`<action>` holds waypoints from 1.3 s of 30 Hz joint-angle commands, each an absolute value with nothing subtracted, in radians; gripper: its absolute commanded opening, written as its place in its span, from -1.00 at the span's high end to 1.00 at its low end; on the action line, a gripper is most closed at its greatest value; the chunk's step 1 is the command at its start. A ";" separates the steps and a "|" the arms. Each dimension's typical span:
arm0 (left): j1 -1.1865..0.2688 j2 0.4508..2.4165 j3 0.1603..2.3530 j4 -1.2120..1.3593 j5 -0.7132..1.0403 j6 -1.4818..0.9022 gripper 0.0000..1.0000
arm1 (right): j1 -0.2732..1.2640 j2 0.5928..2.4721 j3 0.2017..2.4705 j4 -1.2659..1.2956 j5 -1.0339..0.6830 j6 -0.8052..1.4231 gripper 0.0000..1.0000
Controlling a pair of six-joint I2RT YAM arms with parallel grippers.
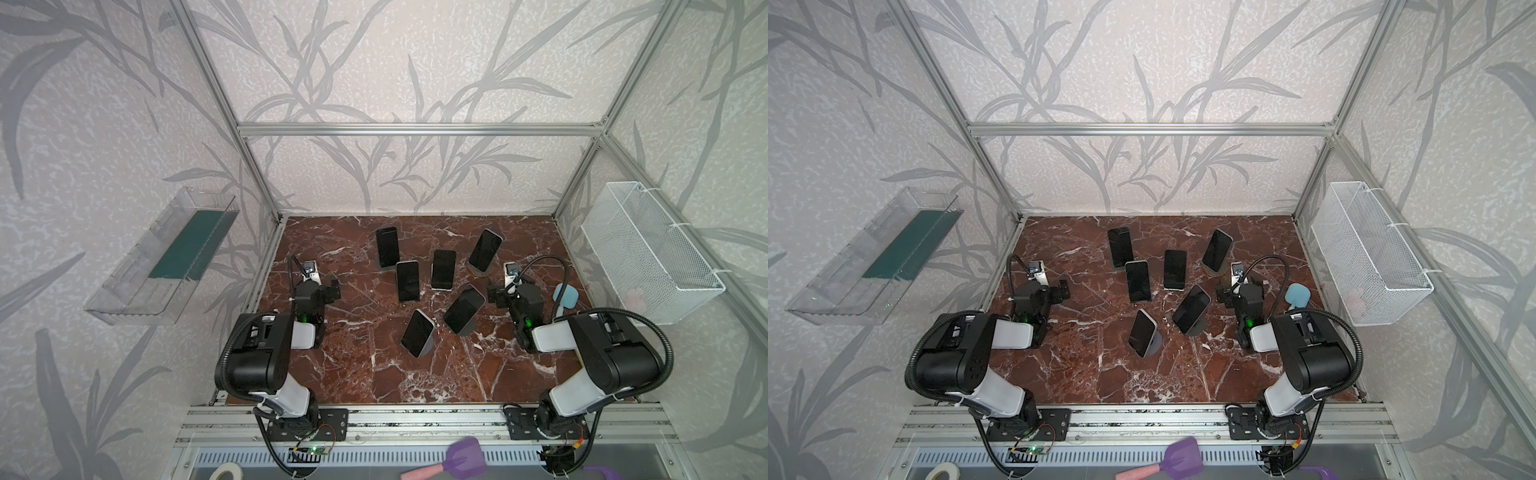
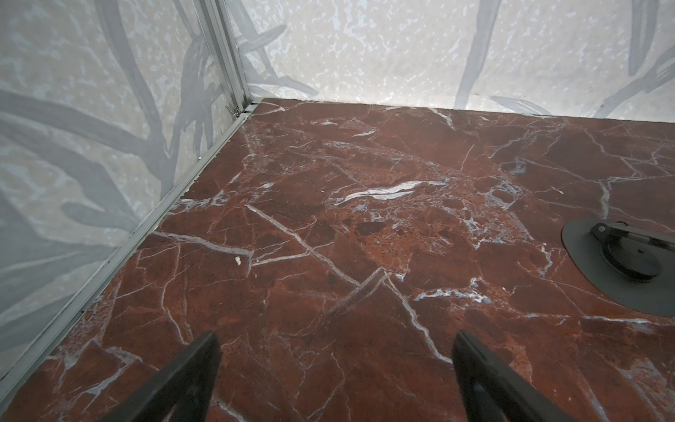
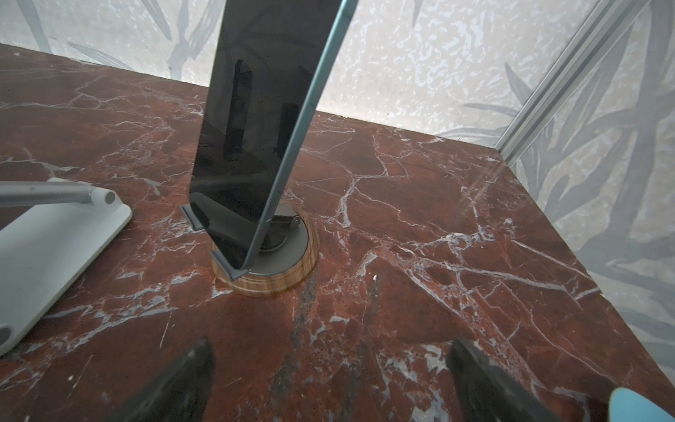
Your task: Remove the phone from the phone stand
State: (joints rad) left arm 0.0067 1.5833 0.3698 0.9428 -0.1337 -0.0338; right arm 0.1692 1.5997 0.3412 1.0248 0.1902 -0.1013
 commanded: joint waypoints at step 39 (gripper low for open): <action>0.029 0.829 0.895 -0.267 -0.377 -0.455 -0.98 | 0.182 1.200 0.898 -0.047 0.519 0.083 -0.98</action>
State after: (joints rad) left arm 0.0128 0.8749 0.8967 -0.1501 -0.3408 -0.3122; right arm 0.1776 1.2556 0.8158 0.2882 0.4412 -0.0116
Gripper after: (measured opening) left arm 0.991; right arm 0.991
